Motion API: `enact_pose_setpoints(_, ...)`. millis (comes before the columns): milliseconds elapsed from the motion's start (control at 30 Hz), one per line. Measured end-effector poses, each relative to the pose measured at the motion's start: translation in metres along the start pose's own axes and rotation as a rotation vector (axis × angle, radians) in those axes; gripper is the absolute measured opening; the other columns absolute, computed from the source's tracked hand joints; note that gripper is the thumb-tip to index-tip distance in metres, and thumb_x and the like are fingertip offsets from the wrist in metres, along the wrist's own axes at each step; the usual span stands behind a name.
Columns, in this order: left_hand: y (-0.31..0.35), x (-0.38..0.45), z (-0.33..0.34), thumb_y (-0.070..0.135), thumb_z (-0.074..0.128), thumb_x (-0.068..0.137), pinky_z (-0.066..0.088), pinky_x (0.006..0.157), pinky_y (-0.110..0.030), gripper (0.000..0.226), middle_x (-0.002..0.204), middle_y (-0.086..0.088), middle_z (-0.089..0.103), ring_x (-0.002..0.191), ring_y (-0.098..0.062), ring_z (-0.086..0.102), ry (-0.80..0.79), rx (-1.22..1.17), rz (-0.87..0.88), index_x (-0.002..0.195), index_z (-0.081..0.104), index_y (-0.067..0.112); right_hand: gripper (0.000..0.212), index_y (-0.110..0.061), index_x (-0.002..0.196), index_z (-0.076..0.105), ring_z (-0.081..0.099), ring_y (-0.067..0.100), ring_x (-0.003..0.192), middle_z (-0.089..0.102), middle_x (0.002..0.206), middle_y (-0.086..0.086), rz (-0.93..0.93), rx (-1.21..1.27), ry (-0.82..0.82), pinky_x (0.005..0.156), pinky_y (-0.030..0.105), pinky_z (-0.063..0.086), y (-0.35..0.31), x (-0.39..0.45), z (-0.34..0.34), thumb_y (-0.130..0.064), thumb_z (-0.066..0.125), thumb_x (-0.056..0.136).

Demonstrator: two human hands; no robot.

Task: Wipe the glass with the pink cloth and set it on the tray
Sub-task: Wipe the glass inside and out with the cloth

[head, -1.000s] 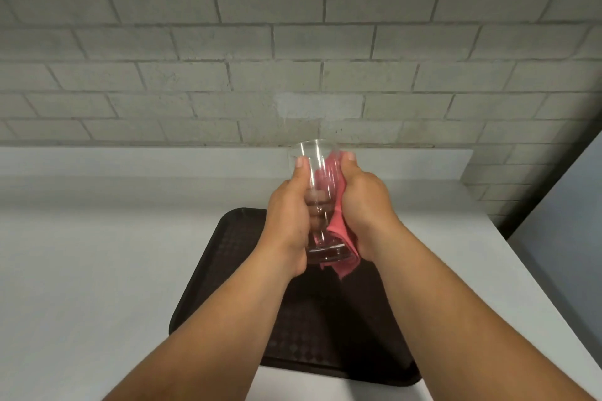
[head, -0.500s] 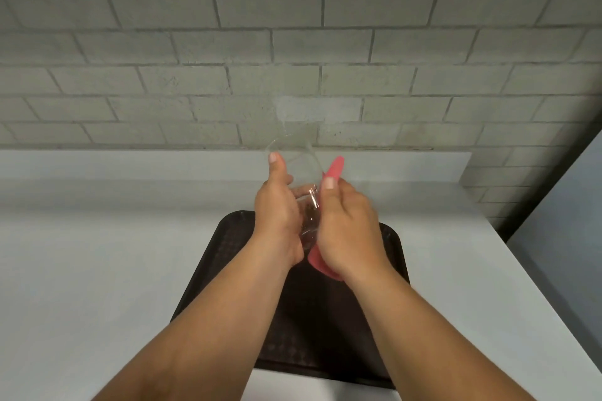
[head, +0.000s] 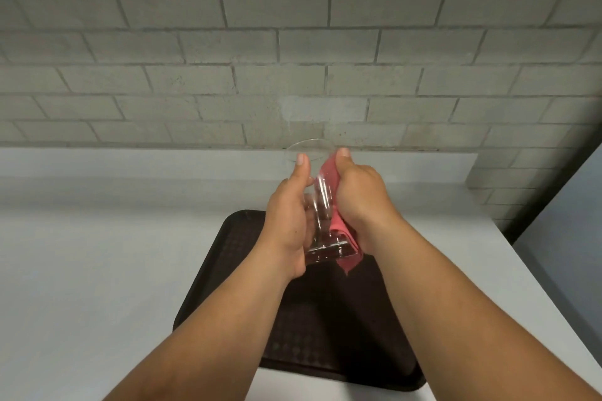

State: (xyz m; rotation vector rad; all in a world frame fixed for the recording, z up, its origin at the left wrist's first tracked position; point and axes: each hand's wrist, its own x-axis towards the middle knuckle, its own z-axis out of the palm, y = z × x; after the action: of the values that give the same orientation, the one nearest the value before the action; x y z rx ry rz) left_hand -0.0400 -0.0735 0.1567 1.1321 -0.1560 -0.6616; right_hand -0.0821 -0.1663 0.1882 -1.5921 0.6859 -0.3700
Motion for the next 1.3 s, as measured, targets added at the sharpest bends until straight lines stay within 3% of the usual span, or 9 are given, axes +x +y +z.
enact_pose_setpoints(267, 0.004, 0.018, -0.009, 0.072, 0.072, 0.086, 0.061, 0.056, -0.036, 0.068, 0.074, -0.005, 0.074, 0.058, -0.018, 0.074, 0.216, -0.057, -0.015, 0.119, 0.068, 0.012, 0.059, -0.014, 0.087, 0.074, 0.077, 0.033, 0.082, 0.079, 0.076, 0.008, 0.024, 0.016, -0.033, 0.086, 0.054, 0.06, 0.022, -0.019, 0.005, -0.052, 0.033, 0.106)
enact_pose_setpoints(400, 0.008, 0.02, -0.01, 0.07, 0.06, 0.096, 0.062, 0.054, -0.031, 0.063, 0.065, 0.001, 0.08, 0.06, -0.016, 0.076, 0.186, 0.026, -0.016, 0.123, 0.066, 0.012, 0.048, -0.015, 0.123, 0.062, 0.064, 0.025, 0.113, 0.069, 0.111, 0.002, -0.26, -0.286, 0.051, 0.081, 0.025, 0.05, 0.028, -0.032, 0.01, -0.046, 0.03, 0.107)
enact_pose_setpoints(467, 0.009, 0.018, -0.01, 0.069, 0.051, 0.101, 0.06, 0.051, -0.028, 0.067, 0.081, -0.004, 0.085, 0.066, -0.016, 0.08, 0.129, 0.089, -0.065, 0.127, 0.067, 0.01, 0.057, -0.01, 0.154, 0.037, 0.04, 0.029, 0.147, 0.05, 0.154, 0.013, -0.334, -0.409, 0.025, 0.115, 0.032, 0.038, 0.03, -0.034, 0.012, -0.042, 0.031, 0.108)
enact_pose_setpoints(633, 0.012, 0.016, -0.007, 0.081, 0.041, 0.097, 0.049, 0.117, -0.055, 0.09, 0.136, -0.026, 0.074, 0.127, -0.04, 0.071, -0.004, 0.126, -0.072, 0.136, 0.072, 0.006, 0.07, -0.009, 0.164, 0.001, 0.0, 0.02, 0.16, 0.0, 0.175, 0.008, -0.383, -0.544, -0.01, 0.112, 0.02, 0.001, 0.027, -0.032, 0.017, -0.042, 0.028, 0.108)
enact_pose_setpoints(767, 0.01, 0.016, -0.008, 0.08, 0.055, 0.089, 0.052, 0.113, -0.054, 0.082, 0.135, -0.021, 0.076, 0.123, -0.034, 0.074, -0.075, 0.15, -0.055, 0.135, 0.074, 0.015, 0.063, -0.009, 0.16, 0.025, 0.034, 0.029, 0.151, 0.04, 0.162, 0.014, -0.369, -0.366, 0.052, 0.116, 0.03, 0.033, 0.016, -0.02, 0.014, -0.042, 0.033, 0.108)
enact_pose_setpoints(967, 0.002, 0.02, -0.009, 0.07, 0.064, 0.09, 0.059, 0.052, -0.032, 0.066, 0.077, -0.006, 0.074, 0.058, -0.018, 0.074, -0.012, 0.05, 0.043, 0.117, 0.069, 0.01, 0.056, -0.015, 0.1, 0.067, 0.076, 0.031, 0.089, 0.077, 0.095, 0.015, 0.024, 0.065, 0.005, 0.087, 0.051, 0.06, 0.001, 0.005, 0.003, -0.057, 0.031, 0.105)
enact_pose_setpoints(1067, 0.0, 0.022, -0.008, 0.07, 0.066, 0.091, 0.055, 0.046, -0.028, 0.059, 0.066, -0.002, 0.074, 0.05, -0.015, 0.069, 0.056, 0.021, 0.128, 0.108, 0.069, 0.014, 0.06, -0.004, 0.111, 0.069, 0.076, 0.025, 0.065, 0.078, 0.077, 0.011, 0.191, 0.259, -0.058, 0.062, 0.039, 0.064, 0.012, 0.004, 0.0, -0.053, 0.036, 0.106)
enact_pose_setpoints(1200, 0.0, 0.026, -0.008, 0.078, 0.069, 0.074, 0.053, 0.051, -0.033, 0.063, 0.072, -0.001, 0.067, 0.059, -0.019, 0.064, 0.165, 0.082, 0.255, 0.094, 0.064, 0.019, 0.062, -0.003, 0.116, 0.073, 0.076, 0.04, 0.1, 0.079, 0.106, 0.023, 0.291, 0.391, -0.11, 0.095, 0.056, 0.058, 0.03, -0.002, 0.006, -0.051, 0.036, 0.107)
enact_pose_setpoints(1300, -0.004, 0.026, -0.009, 0.082, 0.065, 0.071, 0.055, 0.063, -0.032, 0.056, 0.067, 0.013, 0.068, 0.064, -0.011, 0.066, 0.158, 0.227, 0.354, 0.089, 0.063, 0.029, 0.059, -0.006, 0.106, 0.077, 0.08, 0.035, 0.089, 0.081, 0.095, 0.02, 0.31, 0.479, -0.102, 0.079, 0.048, 0.064, 0.039, -0.002, 0.007, -0.046, 0.034, 0.108)
